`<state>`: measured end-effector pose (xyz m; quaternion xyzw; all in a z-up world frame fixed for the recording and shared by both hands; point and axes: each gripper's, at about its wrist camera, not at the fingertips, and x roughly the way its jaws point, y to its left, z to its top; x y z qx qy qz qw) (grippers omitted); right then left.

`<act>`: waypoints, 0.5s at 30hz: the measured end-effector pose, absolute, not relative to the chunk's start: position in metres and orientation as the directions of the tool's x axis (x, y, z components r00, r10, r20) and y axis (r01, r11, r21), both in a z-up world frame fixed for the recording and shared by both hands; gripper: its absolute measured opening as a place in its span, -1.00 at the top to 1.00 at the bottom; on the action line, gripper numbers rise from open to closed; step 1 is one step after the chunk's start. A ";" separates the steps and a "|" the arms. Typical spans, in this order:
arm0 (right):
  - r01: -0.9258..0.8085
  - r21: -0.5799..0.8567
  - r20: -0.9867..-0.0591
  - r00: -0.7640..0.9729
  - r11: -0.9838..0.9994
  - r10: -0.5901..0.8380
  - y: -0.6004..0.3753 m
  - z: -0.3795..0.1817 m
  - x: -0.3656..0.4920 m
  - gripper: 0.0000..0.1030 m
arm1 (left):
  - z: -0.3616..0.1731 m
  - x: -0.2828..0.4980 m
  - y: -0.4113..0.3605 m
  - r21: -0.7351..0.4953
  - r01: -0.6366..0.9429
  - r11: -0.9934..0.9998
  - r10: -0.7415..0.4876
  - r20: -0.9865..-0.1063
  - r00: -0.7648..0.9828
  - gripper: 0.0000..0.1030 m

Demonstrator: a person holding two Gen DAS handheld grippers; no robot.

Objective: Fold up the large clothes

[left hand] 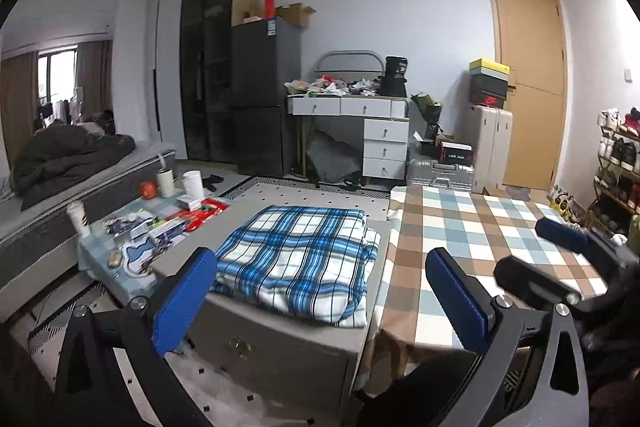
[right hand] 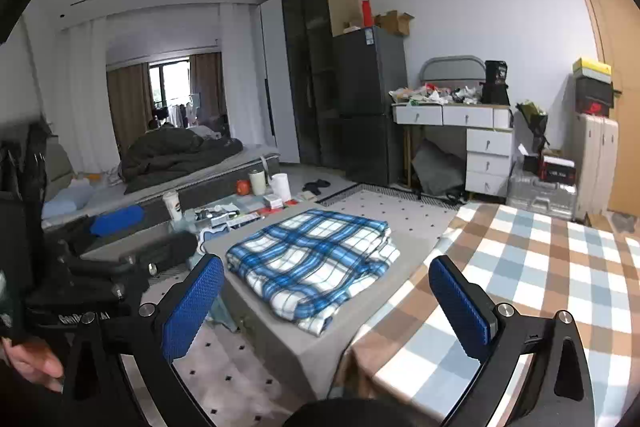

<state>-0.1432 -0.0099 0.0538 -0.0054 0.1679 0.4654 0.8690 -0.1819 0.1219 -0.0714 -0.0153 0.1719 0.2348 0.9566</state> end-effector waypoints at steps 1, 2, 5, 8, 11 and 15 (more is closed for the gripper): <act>-0.808 0.154 -0.292 0.513 0.569 0.807 -0.011 0.053 -0.149 -1.00 | -0.072 -0.182 0.123 0.048 -0.460 0.887 0.448 -0.335 0.829 -0.98; -0.803 0.160 -0.290 0.518 0.574 0.805 -0.010 0.050 -0.151 -1.00 | -0.071 -0.185 0.124 0.046 -0.475 0.879 0.462 -0.328 0.824 -0.98; -0.786 0.160 -0.262 0.550 0.598 0.793 -0.014 0.051 -0.162 -1.00 | -0.070 -0.189 0.125 0.050 -0.503 0.863 0.491 -0.323 0.809 -0.98; -0.767 0.148 -0.242 0.585 0.625 0.775 -0.016 0.053 -0.169 -1.00 | -0.071 -0.185 0.131 0.060 -0.518 0.853 0.507 -0.332 0.796 -0.98; -0.766 0.149 -0.240 0.586 0.626 0.774 -0.013 0.055 -0.172 -1.00 | -0.072 -0.184 0.134 0.042 -0.519 0.854 0.501 -0.331 0.799 -0.98; -0.770 0.140 -0.249 0.581 0.622 0.775 -0.006 0.054 -0.176 -1.00 | -0.074 -0.180 0.132 0.048 -0.512 0.858 0.497 -0.331 0.802 -0.98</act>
